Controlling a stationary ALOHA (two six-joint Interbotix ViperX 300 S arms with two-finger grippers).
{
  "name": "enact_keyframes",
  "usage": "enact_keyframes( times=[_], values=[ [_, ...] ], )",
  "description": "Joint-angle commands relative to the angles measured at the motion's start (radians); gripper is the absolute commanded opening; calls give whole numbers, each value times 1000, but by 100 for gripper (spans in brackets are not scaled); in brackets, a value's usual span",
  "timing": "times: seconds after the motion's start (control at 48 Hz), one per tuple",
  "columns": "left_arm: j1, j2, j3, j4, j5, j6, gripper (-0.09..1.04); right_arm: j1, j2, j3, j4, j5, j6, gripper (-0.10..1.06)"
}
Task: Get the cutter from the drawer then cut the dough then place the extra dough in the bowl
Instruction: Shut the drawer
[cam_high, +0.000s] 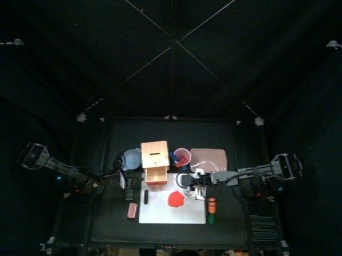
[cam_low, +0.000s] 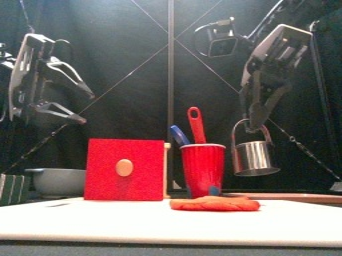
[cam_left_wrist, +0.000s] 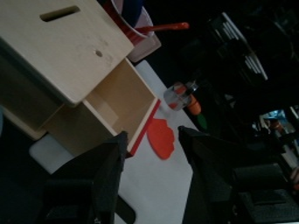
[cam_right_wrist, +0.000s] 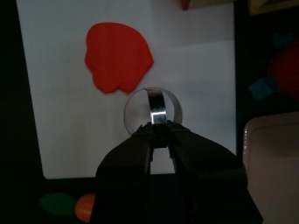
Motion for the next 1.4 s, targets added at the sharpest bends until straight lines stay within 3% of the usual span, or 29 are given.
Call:
enact_keyframes(
  times=[0.021,0.229,0.542,0.875,1.167,1.396],
  values=[
    [26,-9,-28,5,-3,2,87,-9,-40,57,3,-109,3,52],
    [72,-9,-55,6,-5,8,87,-48,-41,138,12,-224,23,54],
    [160,-11,-81,20,-5,9,87,-57,-49,160,18,-282,29,56],
    [253,-12,-97,69,-3,8,87,-60,-61,158,12,-276,29,85],
    [414,-18,-156,153,32,6,86,-52,-181,109,-23,-250,14,89],
    [604,20,-249,163,241,6,80,-26,-114,54,-72,-457,23,88]
  ],
)
